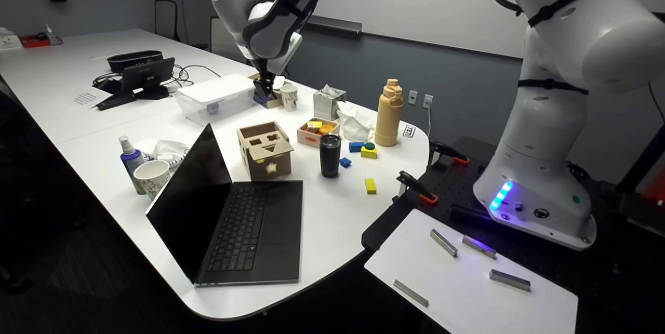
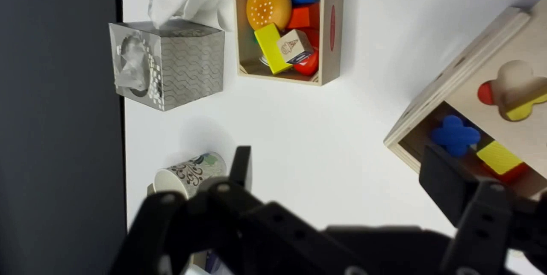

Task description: Clean up when doing the task

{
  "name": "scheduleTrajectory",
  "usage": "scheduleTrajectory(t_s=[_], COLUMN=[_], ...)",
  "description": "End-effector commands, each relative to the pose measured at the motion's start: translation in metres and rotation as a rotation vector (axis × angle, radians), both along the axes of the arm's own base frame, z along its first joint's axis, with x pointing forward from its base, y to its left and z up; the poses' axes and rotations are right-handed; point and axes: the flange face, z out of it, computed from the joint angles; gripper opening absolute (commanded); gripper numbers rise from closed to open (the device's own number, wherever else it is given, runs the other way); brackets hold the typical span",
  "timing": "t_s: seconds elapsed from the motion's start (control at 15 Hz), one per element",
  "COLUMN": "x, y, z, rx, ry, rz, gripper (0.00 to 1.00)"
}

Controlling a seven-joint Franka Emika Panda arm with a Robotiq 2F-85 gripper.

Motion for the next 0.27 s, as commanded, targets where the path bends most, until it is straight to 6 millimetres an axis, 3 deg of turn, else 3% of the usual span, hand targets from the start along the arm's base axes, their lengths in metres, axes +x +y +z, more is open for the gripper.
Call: scheduleTrajectory(t_s=[0.0,0.2], x=[-0.0093,-0.011], y=[0.0019,0.0038], z=[0.0165,0.0211], rx=[0.005,-0.009], ry=[0.029,0.019], rz=[0.018,0.023], gripper=[1.0,1.0])
